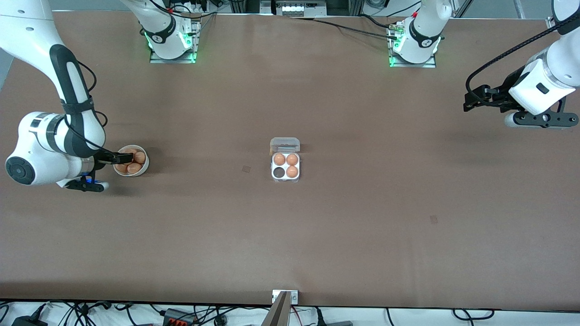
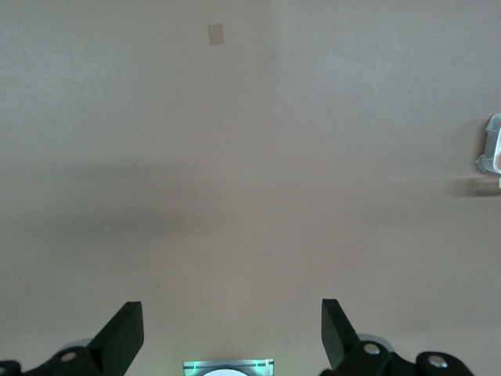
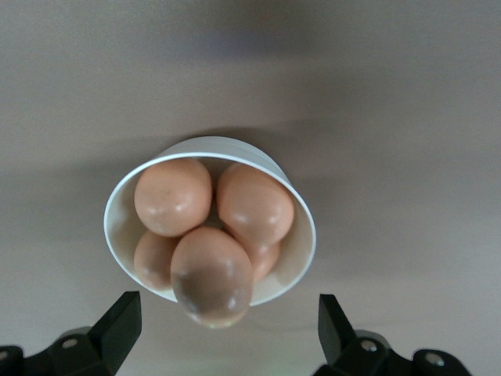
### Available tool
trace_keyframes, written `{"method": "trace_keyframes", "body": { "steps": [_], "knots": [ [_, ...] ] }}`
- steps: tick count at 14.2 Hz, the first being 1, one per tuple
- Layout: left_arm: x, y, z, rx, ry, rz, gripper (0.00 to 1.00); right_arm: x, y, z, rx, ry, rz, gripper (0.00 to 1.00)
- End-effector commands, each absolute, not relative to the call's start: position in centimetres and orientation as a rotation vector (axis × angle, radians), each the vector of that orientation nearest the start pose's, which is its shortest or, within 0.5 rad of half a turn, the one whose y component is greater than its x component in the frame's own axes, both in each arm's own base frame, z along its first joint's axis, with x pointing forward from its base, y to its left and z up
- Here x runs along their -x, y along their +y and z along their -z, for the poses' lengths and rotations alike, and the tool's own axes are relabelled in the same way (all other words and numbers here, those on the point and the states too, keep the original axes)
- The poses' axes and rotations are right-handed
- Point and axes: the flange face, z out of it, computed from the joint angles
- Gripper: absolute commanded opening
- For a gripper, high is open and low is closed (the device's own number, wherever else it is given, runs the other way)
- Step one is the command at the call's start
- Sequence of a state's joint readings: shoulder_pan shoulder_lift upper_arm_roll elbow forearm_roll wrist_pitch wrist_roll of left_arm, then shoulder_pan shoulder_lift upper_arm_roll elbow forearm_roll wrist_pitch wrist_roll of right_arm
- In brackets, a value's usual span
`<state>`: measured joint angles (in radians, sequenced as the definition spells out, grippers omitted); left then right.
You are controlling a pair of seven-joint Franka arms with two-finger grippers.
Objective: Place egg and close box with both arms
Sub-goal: 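Lower the right gripper into the bowl and grasp one brown egg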
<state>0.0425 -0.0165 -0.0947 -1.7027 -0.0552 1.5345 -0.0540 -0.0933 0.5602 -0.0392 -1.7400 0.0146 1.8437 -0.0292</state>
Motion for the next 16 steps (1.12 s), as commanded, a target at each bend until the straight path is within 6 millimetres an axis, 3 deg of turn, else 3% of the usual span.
{"method": "trace_keyframes", "body": {
  "steps": [1, 2, 4, 5, 7, 14, 16],
  "knots": [
    [-54.1, -3.8, -57.6, 3.173, 0.025, -0.245, 1.0, -60.9, -7.7, -22.7, 3.006, 0.166, -0.698, 1.0],
    [-54.0, -3.9, -57.5, 3.172, 0.028, -0.25, 1.0, -60.7, -7.8, -22.5, 3.003, 0.169, -0.707, 1.0],
    [-54.0, -3.9, -57.6, 3.172, 0.025, -0.248, 1.0, -60.7, -7.6, -22.5, 3.001, 0.17, -0.714, 0.9],
    [-54.0, -4.0, -57.6, 3.172, 0.03, -0.248, 1.0, -60.6, -7.6, -22.5, 3.0, 0.172, -0.716, 0.79],
    [-54.0, -4.2, -57.6, 3.172, 0.035, -0.248, 1.0, -60.7, -7.5, -22.5, 3.0, 0.167, -0.716, 0.66],
    [-54.0, -4.4, -57.6, 3.171, 0.037, -0.248, 1.0, -60.7, -7.1, -21.7, 2.967, 0.184, -0.719, 0.64],
    [-54.0, -4.4, -57.6, 3.171, 0.037, -0.248, 1.0, -60.7, -7.1, -21.7, 2.967, 0.184, -0.719, 0.58]
  ]
}}
